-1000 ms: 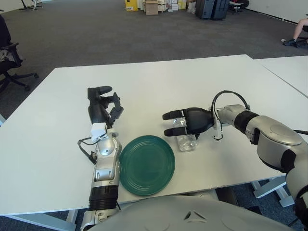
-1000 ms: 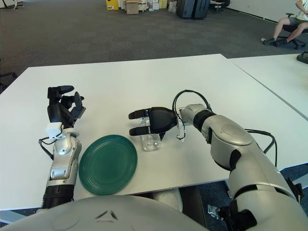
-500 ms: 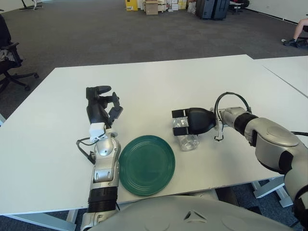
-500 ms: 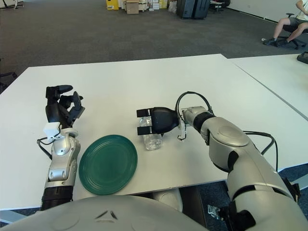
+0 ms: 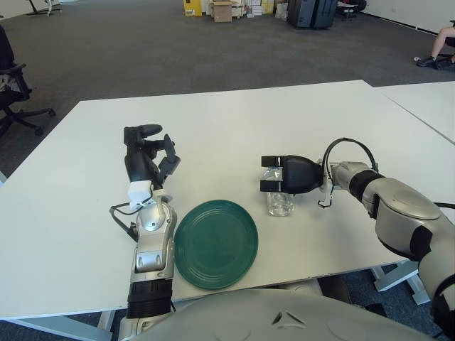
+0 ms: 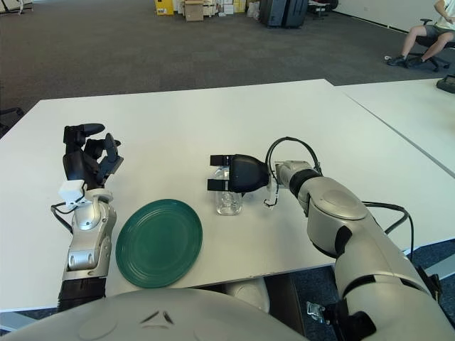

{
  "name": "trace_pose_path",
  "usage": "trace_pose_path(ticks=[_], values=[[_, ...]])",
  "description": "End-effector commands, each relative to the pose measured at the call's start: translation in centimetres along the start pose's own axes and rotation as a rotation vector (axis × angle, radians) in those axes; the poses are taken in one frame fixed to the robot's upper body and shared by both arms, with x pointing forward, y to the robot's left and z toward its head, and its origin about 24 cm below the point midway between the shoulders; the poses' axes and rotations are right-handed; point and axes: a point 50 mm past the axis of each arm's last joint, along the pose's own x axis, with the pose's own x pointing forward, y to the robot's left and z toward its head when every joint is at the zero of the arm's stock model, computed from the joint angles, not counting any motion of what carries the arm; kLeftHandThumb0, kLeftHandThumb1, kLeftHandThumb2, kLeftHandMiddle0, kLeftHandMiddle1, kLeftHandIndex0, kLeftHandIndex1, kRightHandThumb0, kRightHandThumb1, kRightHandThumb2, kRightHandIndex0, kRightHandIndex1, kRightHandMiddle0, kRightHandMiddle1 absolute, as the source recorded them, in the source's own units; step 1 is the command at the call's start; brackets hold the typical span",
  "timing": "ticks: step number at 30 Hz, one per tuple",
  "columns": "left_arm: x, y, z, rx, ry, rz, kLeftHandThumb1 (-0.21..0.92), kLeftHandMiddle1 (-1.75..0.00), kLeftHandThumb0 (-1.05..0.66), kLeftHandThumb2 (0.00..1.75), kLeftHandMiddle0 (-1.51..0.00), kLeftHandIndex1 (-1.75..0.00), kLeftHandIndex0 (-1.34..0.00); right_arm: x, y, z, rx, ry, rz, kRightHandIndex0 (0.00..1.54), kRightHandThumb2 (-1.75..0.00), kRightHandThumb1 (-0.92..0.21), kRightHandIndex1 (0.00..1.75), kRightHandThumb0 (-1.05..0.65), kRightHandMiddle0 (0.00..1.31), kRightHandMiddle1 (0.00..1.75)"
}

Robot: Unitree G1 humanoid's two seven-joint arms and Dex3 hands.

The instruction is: Put the bottle into the plate.

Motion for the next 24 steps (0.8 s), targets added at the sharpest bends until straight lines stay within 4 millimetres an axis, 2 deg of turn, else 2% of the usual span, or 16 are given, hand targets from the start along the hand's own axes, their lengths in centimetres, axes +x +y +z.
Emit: trace_pose_path(ticks=[1,18,24], values=[[-0.23,-0.23,-0.04,-0.019,0.022,0.005,0.71,-1.61,-0.39,0.82,-0.46,-1.75,-0.33,-0.61,1.07,1.53,-0.002,-0.043,0.071,0.72,-1.49,-0.16,1.75,-0.01,0.54,1.69],[-0.54,-0.14,0.04,-0.032,0.032,0.016,0.68,-1.62,-0.40,0.85,-0.47,-1.75,-0.35,-0.77,0.95,1.55,0.036,-0.007,0.043,0.76,-1.56,-0.12,1.75,-0.01,0.54,1.74],[-0.67,-0.10,0.01,-0.024,0.029,0.012,0.67,-1.61,-0.40,0.87,-0.46,-1.75,-0.35,-0.54,1.21,2.27,0.126,0.031,0.046,0.73,-1.51,-0.16,1.75,0.00,0.50,1.75]])
